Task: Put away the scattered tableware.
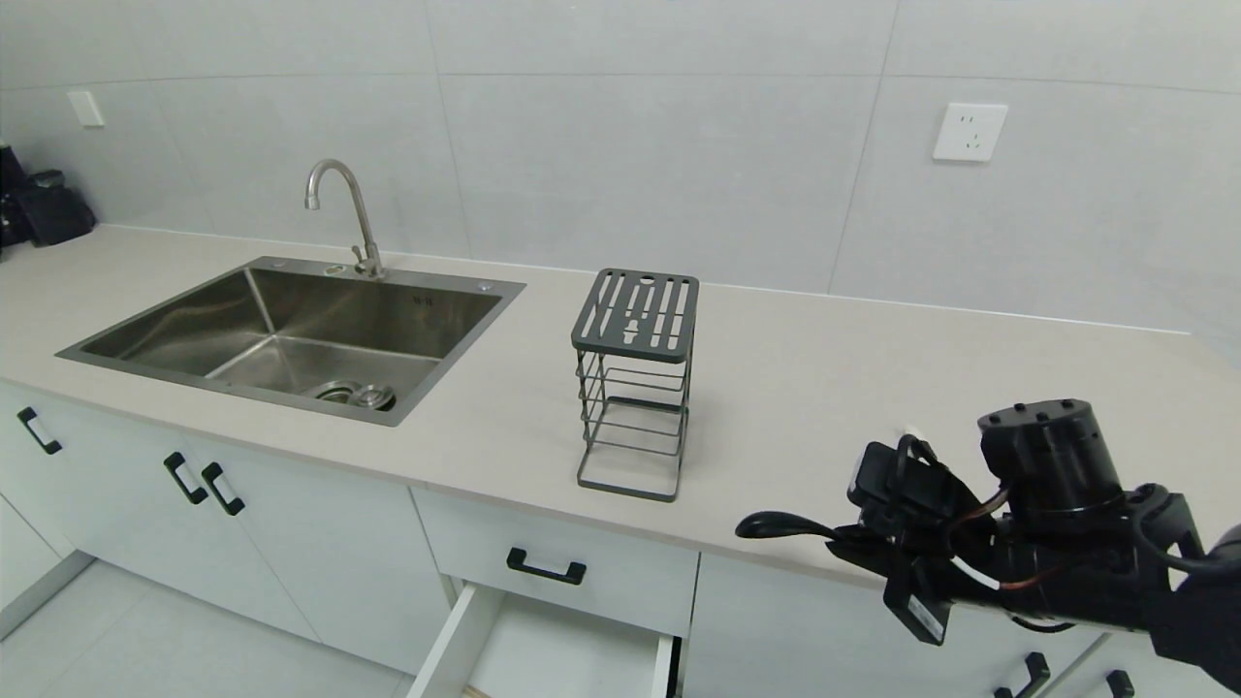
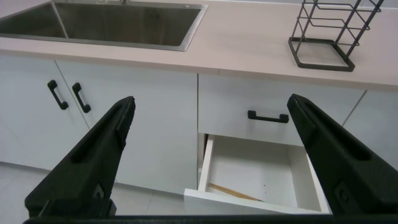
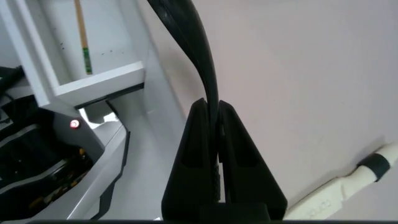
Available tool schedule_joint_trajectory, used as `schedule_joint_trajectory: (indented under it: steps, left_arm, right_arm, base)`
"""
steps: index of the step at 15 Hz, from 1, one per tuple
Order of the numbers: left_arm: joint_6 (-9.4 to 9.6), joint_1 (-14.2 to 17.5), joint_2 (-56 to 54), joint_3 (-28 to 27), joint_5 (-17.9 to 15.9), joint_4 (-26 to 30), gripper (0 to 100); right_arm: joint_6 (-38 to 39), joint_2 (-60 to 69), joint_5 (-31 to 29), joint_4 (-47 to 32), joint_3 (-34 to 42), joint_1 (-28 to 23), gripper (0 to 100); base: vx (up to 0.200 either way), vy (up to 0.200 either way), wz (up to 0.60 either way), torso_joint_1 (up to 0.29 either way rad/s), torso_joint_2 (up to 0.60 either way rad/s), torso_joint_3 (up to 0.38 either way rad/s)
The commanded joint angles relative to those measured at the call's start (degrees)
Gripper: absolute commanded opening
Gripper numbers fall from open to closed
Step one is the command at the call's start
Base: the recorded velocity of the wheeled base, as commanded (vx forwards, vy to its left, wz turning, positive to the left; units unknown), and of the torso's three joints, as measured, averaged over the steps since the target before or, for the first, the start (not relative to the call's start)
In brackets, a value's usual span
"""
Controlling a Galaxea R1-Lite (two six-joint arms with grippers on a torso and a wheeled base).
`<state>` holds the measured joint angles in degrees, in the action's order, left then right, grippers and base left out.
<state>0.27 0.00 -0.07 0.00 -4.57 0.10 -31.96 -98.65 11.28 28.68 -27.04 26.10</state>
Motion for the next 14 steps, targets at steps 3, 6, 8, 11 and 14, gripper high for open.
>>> schedule_joint_trajectory:
  steps: [3, 6, 8, 11, 14]
  left_arm:
    - [0.00, 0.00, 0.07, 0.00, 0.00, -0.01, 100]
    - [0.00, 0.00, 0.07, 0.00, 0.00, -0.01, 100]
    - [0.00, 0.00, 0.07, 0.00, 0.00, -0.01, 100]
    - [0.00, 0.00, 0.07, 0.00, 0.00, -0.01, 100]
    - [0.00, 0.00, 0.07, 0.00, 0.00, -0.01, 100]
  right_arm:
    - [0.15, 1.35, -0.11, 0.06, 1.37, 3.43, 0]
    - [0.15, 1.26, -0.11, -0.03, 1.55, 4.57, 0]
    - [0.24, 1.00, -0.11, 0.06, 1.55, 5.10, 0]
    - [0.50, 0.30, -0.20, 0.06, 1.46, 6.51, 0]
    - [4.54, -0.58, -0.47, 0.14, 1.55, 11.08, 0]
  base:
    - [0.000, 0.000, 0.00, 0.000, 0.00, 0.000]
    - [0.000, 0.000, 0.00, 0.000, 0.00, 0.000]
    - [0.000, 0.000, 0.00, 0.000, 0.00, 0.000]
    - [0.000, 0.000, 0.00, 0.000, 0.00, 0.000]
    - [0.000, 0.000, 0.00, 0.000, 0.00, 0.000]
